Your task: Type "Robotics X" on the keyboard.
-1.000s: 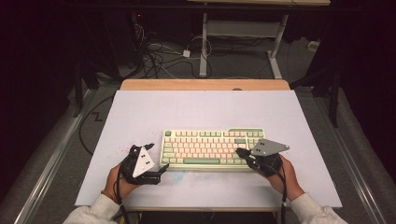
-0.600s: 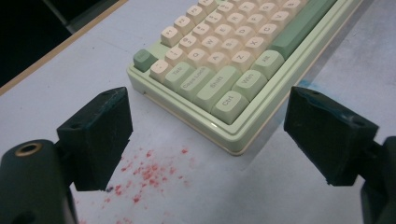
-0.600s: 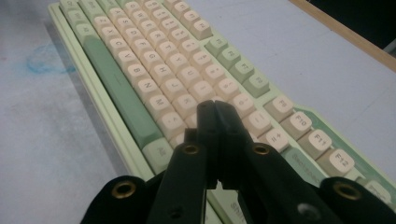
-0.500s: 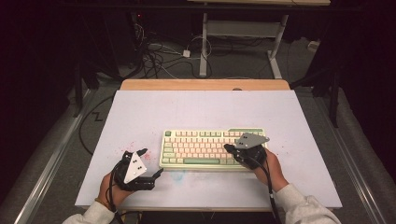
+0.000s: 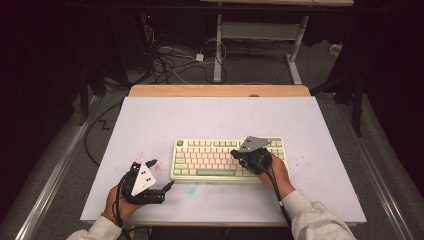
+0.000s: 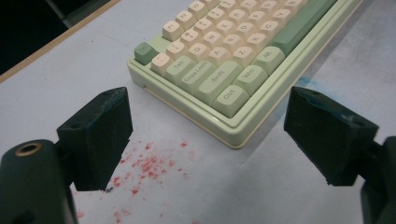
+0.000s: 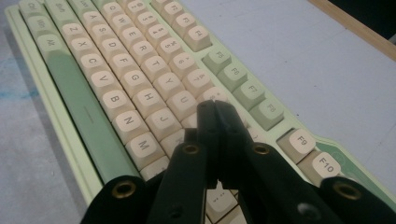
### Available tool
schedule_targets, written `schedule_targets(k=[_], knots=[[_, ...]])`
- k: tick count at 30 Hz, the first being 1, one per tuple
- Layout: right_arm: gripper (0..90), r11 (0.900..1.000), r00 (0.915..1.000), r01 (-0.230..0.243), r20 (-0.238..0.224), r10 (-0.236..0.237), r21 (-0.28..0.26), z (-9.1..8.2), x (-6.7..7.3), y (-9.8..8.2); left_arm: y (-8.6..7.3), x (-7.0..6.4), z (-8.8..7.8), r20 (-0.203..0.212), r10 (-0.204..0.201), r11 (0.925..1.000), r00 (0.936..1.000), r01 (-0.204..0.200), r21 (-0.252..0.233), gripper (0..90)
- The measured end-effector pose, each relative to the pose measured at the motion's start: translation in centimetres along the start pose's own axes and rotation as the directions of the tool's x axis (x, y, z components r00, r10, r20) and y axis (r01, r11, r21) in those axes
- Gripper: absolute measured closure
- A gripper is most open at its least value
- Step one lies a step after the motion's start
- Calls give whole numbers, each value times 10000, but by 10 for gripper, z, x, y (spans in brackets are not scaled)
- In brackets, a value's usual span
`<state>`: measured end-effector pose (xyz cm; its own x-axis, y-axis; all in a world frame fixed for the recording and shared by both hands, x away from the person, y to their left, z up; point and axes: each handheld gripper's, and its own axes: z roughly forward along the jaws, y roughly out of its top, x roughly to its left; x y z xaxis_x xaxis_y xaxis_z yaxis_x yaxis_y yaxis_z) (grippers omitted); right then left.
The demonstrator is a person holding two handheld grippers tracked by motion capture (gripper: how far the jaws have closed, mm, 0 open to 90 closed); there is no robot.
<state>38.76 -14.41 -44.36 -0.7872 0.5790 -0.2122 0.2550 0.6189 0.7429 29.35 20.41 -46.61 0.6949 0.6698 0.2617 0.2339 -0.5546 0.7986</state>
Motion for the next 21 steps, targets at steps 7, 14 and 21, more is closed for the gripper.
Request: schedule_targets(k=[7,14,21], knots=[[900,9991,9999,73,99,-77,410,10,2,1,0,-1,1,72,39,10000,10000,-40,86,145],[900,9982,9999,136,57,-139,584,13,3,1,-1,0,1,45,18,10000,10000,-19,67,145],[900,9982,9999,137,75,-142,590,13,4,0,0,0,1,14,11,10000,10000,-11,72,145]])
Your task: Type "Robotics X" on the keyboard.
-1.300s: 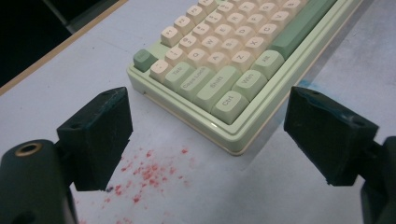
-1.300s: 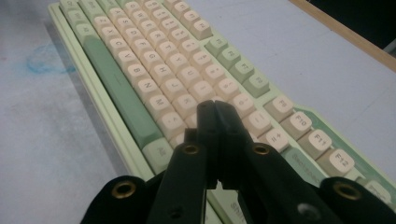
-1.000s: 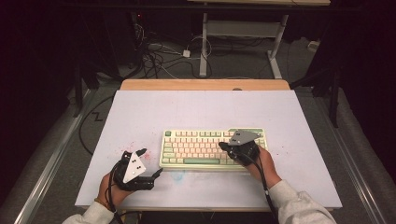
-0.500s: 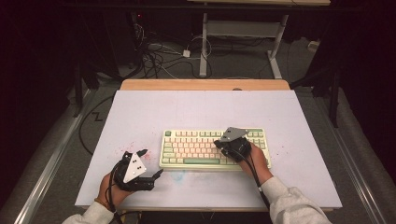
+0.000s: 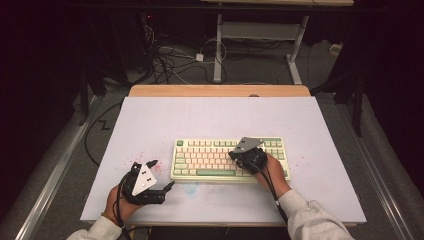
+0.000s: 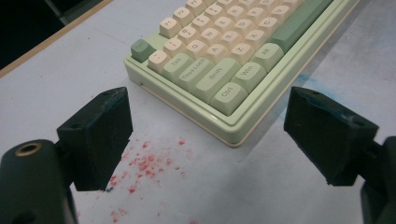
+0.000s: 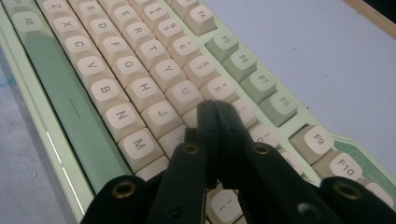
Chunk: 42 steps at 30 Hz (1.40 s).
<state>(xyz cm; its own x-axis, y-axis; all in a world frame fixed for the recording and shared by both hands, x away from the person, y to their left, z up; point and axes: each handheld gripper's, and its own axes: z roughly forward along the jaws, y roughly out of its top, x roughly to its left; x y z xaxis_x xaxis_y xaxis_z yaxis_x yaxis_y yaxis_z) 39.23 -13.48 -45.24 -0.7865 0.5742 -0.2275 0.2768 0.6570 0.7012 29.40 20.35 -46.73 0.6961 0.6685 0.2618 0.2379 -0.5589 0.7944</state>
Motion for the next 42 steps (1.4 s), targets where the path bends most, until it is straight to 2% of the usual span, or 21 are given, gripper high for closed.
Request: schedule_targets(k=[9,18,22,27,28,30,31,32,36,40,42], knots=[[900,9993,9997,236,-13,-235,294,1,2,1,0,0,1,47,12,10000,10000,-12,75,145],[900,9993,9999,72,-68,-75,-377,-11,2,3,0,-1,2,284,-104,9999,9995,101,120,147],[869,9968,10000,-25,-74,19,-793,-20,2,4,1,0,2,348,-191,9997,9992,186,154,150],[780,9903,9999,-142,1,143,-1380,-34,-1,5,2,1,2,313,-368,9992,9988,362,178,174],[696,9873,9999,-154,-40,150,-1583,-39,-1,4,2,1,2,281,-397,9990,9988,392,199,180],[668,9859,9999,-132,2,134,-1668,-41,-1,4,3,1,2,268,-501,9985,9984,495,244,189],[557,9827,10000,-82,-59,73,-1849,-44,0,4,3,2,3,239,-537,9982,9983,530,281,208],[557,9827,10000,-82,-59,73,-1849,-44,0,4,3,2,3,259,-593,9978,9979,584,318,208],[374,9752,9999,-79,105,104,-2212,-50,2,2,4,4,3,245,-725,9970,9971,717,292,251],[296,9661,9996,-49,248,117,-2580,-57,4,-1,4,4,1,306,-624,9979,9976,618,207,334],[292,9619,9996,-82,244,155,-2732,-61,4,-4,5,4,0,407,-566,9982,9976,557,225,385]])
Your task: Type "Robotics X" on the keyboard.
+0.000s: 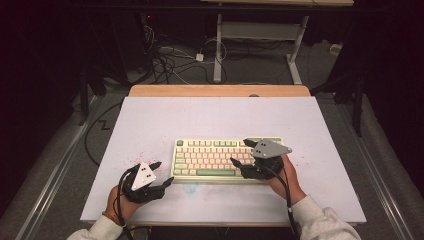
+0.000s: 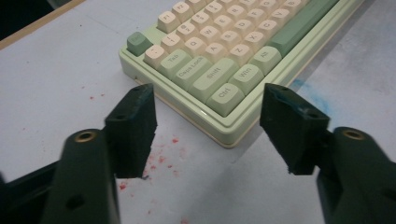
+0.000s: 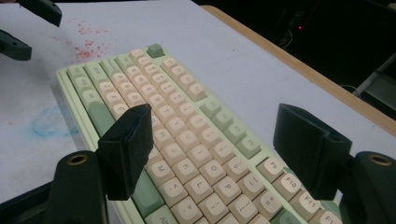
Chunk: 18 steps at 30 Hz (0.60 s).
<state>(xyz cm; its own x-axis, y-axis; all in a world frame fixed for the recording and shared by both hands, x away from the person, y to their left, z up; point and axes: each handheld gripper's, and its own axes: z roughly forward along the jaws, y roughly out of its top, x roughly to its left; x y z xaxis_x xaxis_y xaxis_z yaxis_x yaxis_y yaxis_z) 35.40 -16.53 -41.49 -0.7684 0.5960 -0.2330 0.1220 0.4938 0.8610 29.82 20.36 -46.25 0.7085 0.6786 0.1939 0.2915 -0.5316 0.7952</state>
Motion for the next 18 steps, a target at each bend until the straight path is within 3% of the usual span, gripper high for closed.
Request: schedule_targets(k=[4,7,11,14,18], knots=[[266,9995,9997,175,176,-171,-254,-10,0,-6,1,-1,0,165,-95,9999,9998,94,36,453],[255,9992,9986,374,370,-368,-156,-17,1,-11,1,-2,-1,211,4,9999,9998,-6,102,486],[232,9995,9978,255,620,-242,-195,-29,-1,-21,2,-1,-1,256,146,9999,9996,-148,86,550],[216,9993,9957,186,911,-157,-313,-37,-1,-28,2,-2,0,292,31,9995,9996,-40,309,616],[208,9993,9935,93,1136,-51,-361,-47,0,-36,5,-3,1,521,39,9989,9986,-64,471,754]])
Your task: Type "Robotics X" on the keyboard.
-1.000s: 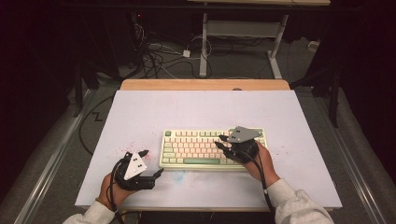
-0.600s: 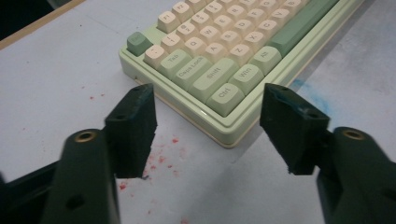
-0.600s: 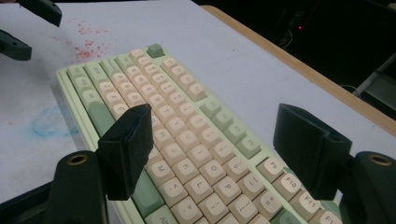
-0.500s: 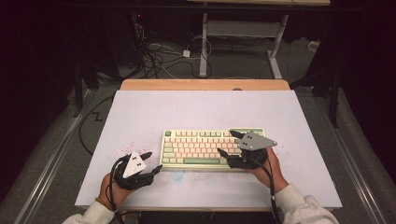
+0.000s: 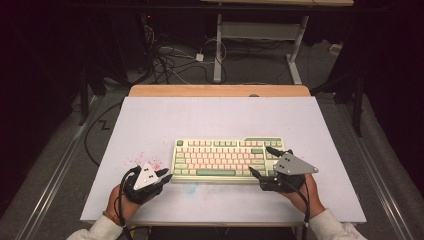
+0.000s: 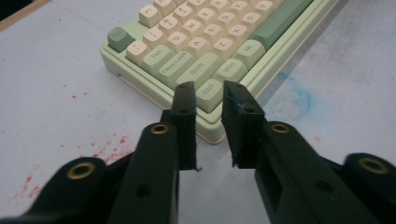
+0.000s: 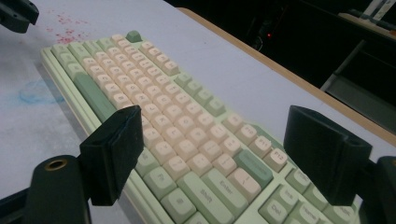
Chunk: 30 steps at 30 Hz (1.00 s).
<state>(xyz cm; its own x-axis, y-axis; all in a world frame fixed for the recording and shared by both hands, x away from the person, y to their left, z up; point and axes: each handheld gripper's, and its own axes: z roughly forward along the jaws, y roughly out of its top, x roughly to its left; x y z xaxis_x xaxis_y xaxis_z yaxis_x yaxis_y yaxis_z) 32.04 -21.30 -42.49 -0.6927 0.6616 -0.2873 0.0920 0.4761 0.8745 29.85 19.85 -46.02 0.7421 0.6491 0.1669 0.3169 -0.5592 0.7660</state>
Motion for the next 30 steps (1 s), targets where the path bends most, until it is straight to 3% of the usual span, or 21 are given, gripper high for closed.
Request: schedule_targets(k=[5,17,24,30], knots=[[207,9999,9998,-141,165,141,-6,-12,-1,-8,7,0,3,316,-43,9997,9995,36,235,873],[208,9988,9999,-126,86,122,479,-22,6,-25,51,-4,24,1105,560,9945,9923,-652,818,876],[208,9969,9995,273,118,-283,734,-17,8,-26,79,-8,45,1519,995,9878,9834,-1160,1042,875],[208,9960,9996,280,18,-283,852,-14,9,-29,95,-10,66,1739,1139,9834,9782,-1359,1203,875]])
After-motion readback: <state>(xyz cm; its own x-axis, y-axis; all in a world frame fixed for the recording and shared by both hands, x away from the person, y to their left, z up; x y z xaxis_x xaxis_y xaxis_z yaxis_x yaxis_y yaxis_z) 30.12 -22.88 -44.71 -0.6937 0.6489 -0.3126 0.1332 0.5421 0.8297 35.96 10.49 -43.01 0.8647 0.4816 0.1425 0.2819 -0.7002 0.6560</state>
